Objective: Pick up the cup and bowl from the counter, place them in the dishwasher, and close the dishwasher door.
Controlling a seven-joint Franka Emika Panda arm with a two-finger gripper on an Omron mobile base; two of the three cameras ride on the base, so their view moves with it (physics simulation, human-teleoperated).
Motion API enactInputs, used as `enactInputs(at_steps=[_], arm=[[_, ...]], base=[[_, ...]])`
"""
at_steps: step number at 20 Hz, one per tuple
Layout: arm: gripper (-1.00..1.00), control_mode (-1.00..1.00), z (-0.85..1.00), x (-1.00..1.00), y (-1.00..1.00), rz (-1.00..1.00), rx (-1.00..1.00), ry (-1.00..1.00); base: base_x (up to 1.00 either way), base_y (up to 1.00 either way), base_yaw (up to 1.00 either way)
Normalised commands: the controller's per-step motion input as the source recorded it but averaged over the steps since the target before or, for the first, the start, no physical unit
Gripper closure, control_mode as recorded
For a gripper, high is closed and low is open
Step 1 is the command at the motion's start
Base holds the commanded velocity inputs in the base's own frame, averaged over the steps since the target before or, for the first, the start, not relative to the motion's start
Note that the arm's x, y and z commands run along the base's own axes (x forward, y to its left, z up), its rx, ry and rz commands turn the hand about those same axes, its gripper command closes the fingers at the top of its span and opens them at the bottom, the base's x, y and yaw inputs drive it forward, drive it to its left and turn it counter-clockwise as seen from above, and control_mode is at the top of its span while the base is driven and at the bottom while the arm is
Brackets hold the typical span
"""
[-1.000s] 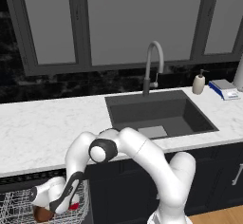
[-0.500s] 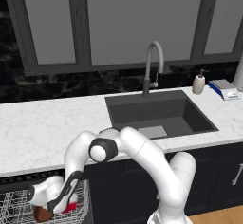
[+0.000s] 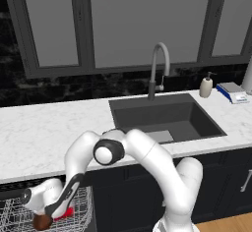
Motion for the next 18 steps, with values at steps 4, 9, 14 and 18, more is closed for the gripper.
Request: enactInputs(at_steps=[4,9,14,18], arm=[[-1.00,-1.00,0.05,0.00,0.10,0.02,0.45,0.00],[-1.00,-1.00,-0.21,0.17,0.00,0.02,0.40,0.05],[-1.00,-1.00,0.23,0.15,0.00,0.00,0.33,0.03],[-1.00,-1.00,1.00,-0.33,0.00,0.00,0.01,0.03]], base=[[0.00,0.00,0.00],[0.00,0.00,0.00],[0.00,0.00,0.00],[0.00,0.00,0.00]])
